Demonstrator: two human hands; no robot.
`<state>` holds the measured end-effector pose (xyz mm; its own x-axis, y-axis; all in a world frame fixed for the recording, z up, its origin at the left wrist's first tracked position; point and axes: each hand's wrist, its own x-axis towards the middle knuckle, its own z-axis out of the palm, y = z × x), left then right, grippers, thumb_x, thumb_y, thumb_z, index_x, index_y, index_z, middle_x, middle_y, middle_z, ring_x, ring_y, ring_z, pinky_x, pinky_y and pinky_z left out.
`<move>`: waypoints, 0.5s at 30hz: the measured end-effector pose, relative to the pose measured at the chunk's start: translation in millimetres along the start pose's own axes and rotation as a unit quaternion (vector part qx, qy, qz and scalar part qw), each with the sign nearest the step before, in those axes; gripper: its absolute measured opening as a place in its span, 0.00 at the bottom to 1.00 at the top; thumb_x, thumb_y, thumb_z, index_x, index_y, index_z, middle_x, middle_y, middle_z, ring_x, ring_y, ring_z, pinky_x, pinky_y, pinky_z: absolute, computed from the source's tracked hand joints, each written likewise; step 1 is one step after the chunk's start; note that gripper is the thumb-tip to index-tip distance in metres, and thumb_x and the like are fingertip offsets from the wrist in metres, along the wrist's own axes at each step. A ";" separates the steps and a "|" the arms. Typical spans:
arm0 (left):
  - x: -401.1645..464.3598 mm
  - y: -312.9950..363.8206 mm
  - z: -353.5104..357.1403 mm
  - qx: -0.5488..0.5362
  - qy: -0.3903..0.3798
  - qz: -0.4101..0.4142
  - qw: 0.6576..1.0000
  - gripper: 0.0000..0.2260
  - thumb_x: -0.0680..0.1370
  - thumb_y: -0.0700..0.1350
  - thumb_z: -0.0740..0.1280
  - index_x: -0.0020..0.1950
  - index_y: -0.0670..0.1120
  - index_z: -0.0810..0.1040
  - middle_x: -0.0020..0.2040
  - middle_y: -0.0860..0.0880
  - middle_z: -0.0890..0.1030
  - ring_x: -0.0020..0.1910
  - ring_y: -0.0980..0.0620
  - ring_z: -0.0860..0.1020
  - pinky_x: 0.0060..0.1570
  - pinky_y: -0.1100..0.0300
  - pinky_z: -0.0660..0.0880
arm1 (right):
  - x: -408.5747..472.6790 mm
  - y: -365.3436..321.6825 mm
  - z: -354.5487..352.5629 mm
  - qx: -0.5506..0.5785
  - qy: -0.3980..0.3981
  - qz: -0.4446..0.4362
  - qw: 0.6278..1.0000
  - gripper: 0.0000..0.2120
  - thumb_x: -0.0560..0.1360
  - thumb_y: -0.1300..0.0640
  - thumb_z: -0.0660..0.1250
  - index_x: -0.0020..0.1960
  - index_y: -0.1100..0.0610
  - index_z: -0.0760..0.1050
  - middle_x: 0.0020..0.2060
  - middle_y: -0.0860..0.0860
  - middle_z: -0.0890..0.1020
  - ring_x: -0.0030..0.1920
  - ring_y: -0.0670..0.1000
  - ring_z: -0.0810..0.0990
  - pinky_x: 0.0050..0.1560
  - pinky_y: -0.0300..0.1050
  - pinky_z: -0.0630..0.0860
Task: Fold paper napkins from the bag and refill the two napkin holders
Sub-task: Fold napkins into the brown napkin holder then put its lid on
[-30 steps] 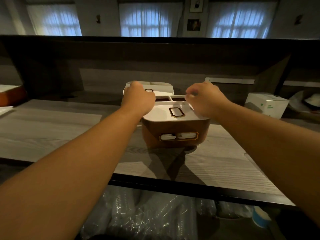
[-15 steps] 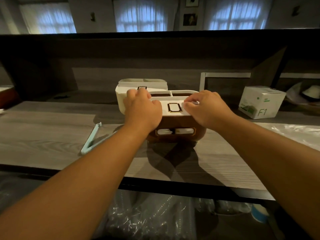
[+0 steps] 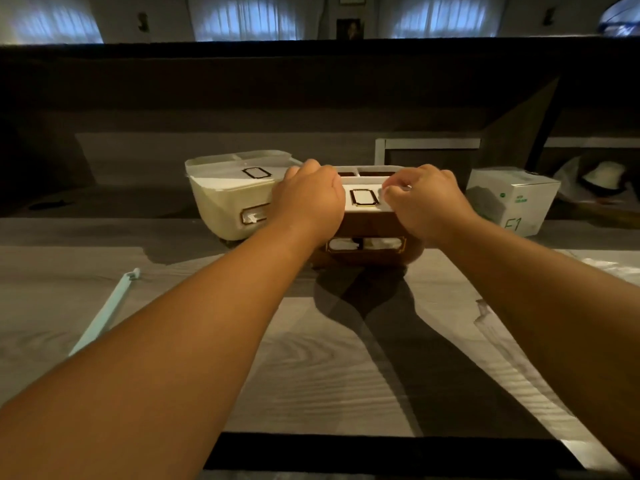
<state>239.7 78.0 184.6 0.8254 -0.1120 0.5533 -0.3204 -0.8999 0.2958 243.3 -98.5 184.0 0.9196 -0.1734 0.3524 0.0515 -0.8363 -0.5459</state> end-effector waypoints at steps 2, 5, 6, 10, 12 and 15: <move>14.4 2.9 8.1 0.006 -0.016 -0.004 1.000 0.15 0.85 0.47 0.50 0.60 0.47 0.75 0.55 0.49 0.72 0.58 0.48 0.70 0.58 0.51 0.70 | 14.4 5.1 3.6 0.001 0.000 0.003 1.000 0.12 0.79 0.47 0.61 0.60 0.42 0.79 0.64 0.49 0.74 0.68 0.57 0.67 0.64 0.61 0.73; 31.5 4.2 18.0 0.022 -0.035 0.008 0.999 0.12 0.85 0.45 0.53 0.62 0.48 0.74 0.59 0.47 0.73 0.59 0.47 0.70 0.59 0.50 0.72 | 31.7 13.0 5.9 0.012 0.000 0.005 1.000 0.12 0.78 0.45 0.62 0.59 0.41 0.79 0.62 0.49 0.75 0.66 0.57 0.70 0.63 0.60 0.74; 33.7 2.0 17.9 0.028 -0.032 0.018 0.999 0.12 0.85 0.46 0.53 0.62 0.48 0.74 0.60 0.47 0.74 0.60 0.47 0.70 0.59 0.50 0.71 | 33.9 15.0 6.2 0.012 -0.001 0.000 1.000 0.13 0.78 0.45 0.61 0.59 0.41 0.79 0.61 0.49 0.76 0.65 0.57 0.71 0.62 0.60 0.75; 49.5 -28.9 14.4 0.055 0.014 -0.034 0.998 0.19 0.84 0.55 0.52 0.68 0.49 0.74 0.67 0.46 0.74 0.66 0.43 0.70 0.64 0.46 0.66 | 45.7 21.0 11.1 0.006 0.019 -0.005 1.000 0.15 0.76 0.44 0.59 0.58 0.42 0.80 0.56 0.48 0.78 0.60 0.56 0.74 0.56 0.58 0.79; 51.8 -48.0 11.4 0.098 -0.028 -0.103 0.989 0.21 0.84 0.55 0.53 0.71 0.47 0.72 0.70 0.44 0.73 0.68 0.41 0.69 0.67 0.44 0.65 | 48.9 21.7 14.2 0.001 0.031 -0.001 1.000 0.16 0.75 0.43 0.58 0.58 0.42 0.80 0.52 0.47 0.79 0.57 0.55 0.76 0.53 0.56 0.80; 43.0 -66.0 10.7 0.168 -0.073 -0.066 0.981 0.21 0.81 0.47 0.63 0.74 0.47 0.69 0.71 0.45 0.71 0.70 0.42 0.68 0.68 0.46 0.65 | 51.5 21.7 16.8 0.003 0.029 0.002 1.000 0.15 0.77 0.44 0.59 0.58 0.43 0.80 0.49 0.47 0.80 0.56 0.55 0.76 0.52 0.54 0.80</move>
<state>301.3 128.0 180.5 0.9154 -0.0216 0.4019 -0.0544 -0.9960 0.0702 298.3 -116.9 177.5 0.8958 -0.2061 0.3937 0.0508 -0.8326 -0.5515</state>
